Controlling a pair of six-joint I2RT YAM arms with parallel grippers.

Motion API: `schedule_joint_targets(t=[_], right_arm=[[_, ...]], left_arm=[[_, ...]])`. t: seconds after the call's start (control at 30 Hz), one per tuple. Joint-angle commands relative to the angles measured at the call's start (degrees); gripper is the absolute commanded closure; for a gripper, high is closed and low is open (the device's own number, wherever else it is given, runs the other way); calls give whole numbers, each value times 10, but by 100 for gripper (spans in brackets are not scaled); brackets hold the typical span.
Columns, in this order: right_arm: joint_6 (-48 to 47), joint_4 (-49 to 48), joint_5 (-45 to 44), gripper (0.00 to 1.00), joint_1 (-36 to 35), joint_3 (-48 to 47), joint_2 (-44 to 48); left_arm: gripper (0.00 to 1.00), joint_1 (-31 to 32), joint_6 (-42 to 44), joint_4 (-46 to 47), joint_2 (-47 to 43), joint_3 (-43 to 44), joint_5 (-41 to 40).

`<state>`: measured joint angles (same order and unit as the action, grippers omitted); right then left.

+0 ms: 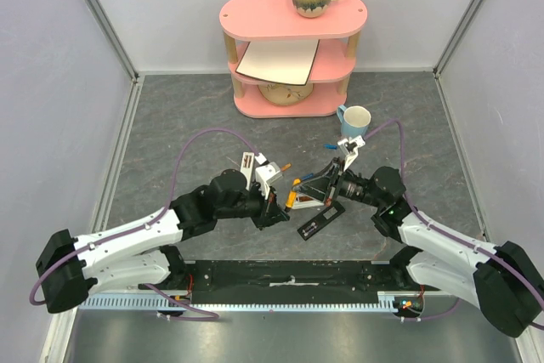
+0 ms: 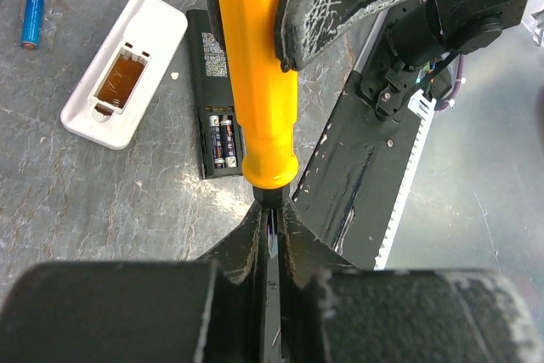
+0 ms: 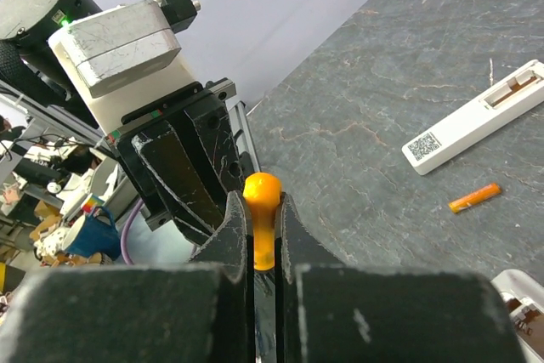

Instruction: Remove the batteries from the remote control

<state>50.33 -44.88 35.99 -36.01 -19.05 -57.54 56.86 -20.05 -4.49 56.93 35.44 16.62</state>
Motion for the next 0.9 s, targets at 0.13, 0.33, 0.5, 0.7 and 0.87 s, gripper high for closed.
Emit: schedule_joint_targets(t=[0.13,0.33,0.5,0.7,0.87], right_arm=[[-11,13,-18,76,-4,6,28],[5,-24,-14,43,-3,13,16],[22,-49,-2,50,-4,16,-2],[40,-87,14,62,-4,17,-35],[36,-86,22,94,-3,16,-28]], left_arm=[[98,-2,21,22,3,13,-2],[98,-2,21,26,7,15,9],[98,-2,19,30,11,15,15],[98,-2,20,36,11,13,25],[98,-2,20,34,10,11,21]])
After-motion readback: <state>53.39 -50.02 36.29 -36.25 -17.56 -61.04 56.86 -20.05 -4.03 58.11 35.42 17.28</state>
